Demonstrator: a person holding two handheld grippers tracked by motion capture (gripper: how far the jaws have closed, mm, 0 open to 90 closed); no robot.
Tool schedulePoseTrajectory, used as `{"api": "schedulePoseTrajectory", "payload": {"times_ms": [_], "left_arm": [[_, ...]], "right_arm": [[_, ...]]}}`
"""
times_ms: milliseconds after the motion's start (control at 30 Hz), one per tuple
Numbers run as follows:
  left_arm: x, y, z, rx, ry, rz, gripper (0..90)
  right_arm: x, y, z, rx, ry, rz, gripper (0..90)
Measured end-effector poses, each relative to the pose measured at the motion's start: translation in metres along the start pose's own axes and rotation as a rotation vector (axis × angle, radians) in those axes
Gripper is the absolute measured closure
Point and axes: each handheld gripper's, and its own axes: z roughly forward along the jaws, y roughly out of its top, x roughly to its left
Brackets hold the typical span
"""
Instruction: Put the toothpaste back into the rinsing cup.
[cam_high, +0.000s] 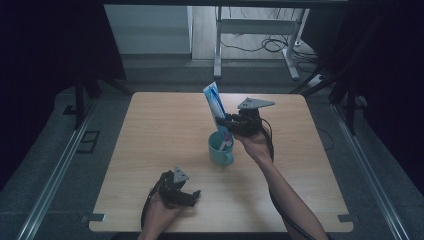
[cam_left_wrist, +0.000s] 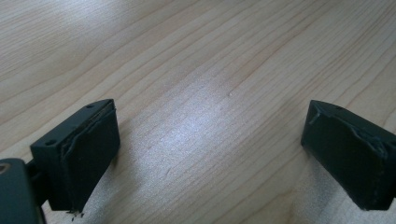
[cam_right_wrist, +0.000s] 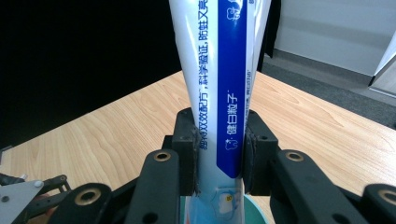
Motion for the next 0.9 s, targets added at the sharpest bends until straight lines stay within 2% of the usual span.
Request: {"api": "schedulePoseTrajectory", "payload": {"times_ms": [900], "left_arm": [[0.000, 0.000, 0.000, -0.001, -0.002, -0.001, 4.3]], "right_arm": [[-0.003, -0.031, 0.025, 0.032, -0.004, 0.015, 69.8]]}}
